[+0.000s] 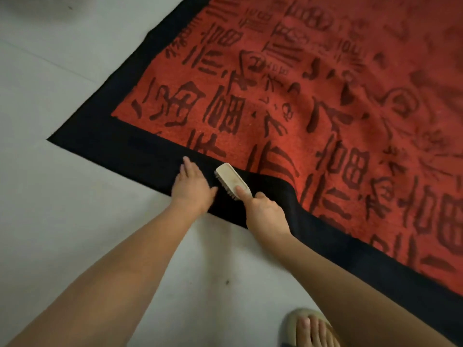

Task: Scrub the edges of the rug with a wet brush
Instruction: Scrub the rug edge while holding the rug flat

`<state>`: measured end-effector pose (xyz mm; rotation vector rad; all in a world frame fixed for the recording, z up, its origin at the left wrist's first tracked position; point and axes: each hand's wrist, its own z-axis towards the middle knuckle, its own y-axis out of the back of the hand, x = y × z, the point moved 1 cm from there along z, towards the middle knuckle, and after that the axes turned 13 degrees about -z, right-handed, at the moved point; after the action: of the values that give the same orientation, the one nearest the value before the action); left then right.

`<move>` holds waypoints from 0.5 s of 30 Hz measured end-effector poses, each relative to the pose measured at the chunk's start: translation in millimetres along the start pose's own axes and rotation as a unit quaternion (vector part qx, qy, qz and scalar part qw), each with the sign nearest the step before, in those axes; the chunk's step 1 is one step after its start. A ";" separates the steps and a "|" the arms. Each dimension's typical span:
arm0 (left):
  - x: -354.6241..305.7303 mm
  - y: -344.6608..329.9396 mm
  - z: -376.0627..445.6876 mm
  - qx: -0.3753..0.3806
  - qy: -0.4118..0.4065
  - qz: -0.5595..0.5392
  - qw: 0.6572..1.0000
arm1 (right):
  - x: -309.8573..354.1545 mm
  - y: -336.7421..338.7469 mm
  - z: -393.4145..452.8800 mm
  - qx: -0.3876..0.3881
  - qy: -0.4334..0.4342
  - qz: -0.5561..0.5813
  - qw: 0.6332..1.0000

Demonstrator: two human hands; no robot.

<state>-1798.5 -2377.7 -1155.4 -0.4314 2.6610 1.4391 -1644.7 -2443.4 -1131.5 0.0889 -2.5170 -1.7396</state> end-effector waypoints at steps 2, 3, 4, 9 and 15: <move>-9.6 -18.4 -13.3 0.043 -0.018 0.001 0.999 | 19.4 11.2 9.0 -0.016 0.012 0.033 0.999; -5.8 -18.5 -12.8 0.050 -0.002 0.015 0.999 | 28.3 16.3 16.9 -0.023 0.016 0.044 0.999; 2.8 -14.3 -10.7 0.048 0.018 0.025 0.998 | 36.0 20.2 25.1 -0.029 0.019 0.047 0.998; 44.0 3.5 -4.6 0.013 0.030 0.015 0.999 | 57.2 18.6 42.3 -0.008 0.081 0.016 0.997; 27.5 5.2 -9.9 0.048 0.090 0.052 0.993 | 15.8 -12.8 -1.3 0.000 0.045 -0.009 0.999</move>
<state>-1825.8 -2388.8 -1151.5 -0.4378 2.9210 1.3510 -1660.2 -2450.6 -1142.5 0.1864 -2.4600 -1.7027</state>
